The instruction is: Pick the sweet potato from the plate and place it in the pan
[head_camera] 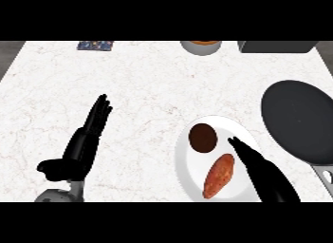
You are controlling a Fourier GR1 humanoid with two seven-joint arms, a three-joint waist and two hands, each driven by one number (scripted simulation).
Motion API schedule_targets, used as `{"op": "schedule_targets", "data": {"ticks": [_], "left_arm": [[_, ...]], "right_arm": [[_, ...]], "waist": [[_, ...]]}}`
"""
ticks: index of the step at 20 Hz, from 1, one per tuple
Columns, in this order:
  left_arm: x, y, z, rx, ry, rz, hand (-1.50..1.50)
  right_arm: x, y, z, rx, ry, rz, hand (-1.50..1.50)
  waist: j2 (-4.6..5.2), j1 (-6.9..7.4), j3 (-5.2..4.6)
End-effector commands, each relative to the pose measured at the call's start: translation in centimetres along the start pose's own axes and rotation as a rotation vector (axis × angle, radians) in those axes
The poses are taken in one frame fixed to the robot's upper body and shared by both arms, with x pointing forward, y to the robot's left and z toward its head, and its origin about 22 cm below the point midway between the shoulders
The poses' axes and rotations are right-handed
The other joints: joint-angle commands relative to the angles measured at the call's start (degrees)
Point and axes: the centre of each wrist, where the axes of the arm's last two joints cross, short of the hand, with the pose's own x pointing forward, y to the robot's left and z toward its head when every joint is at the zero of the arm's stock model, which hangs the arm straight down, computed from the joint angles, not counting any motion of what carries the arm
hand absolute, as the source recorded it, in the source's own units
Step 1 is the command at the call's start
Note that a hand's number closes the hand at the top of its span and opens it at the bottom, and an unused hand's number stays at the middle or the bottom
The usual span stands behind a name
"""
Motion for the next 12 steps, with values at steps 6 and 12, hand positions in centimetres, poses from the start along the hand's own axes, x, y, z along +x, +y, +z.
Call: {"op": "schedule_targets", "data": {"ticks": [6,12], "left_arm": [[0.9,2.1,-0.2,0.01,-0.003,-0.006,0.0],[-0.3,-0.5,0.4,0.018,0.006,-0.011,0.0]], "right_arm": [[0.6,1.3,-0.4,0.001,0.04,-0.004,-1.5],[1.5,2.8,-1.1,0.001,0.038,-0.05,-1.5]], "waist": [[-0.1,-0.49,0.03],[-0.09,-0.5,0.02]]}}
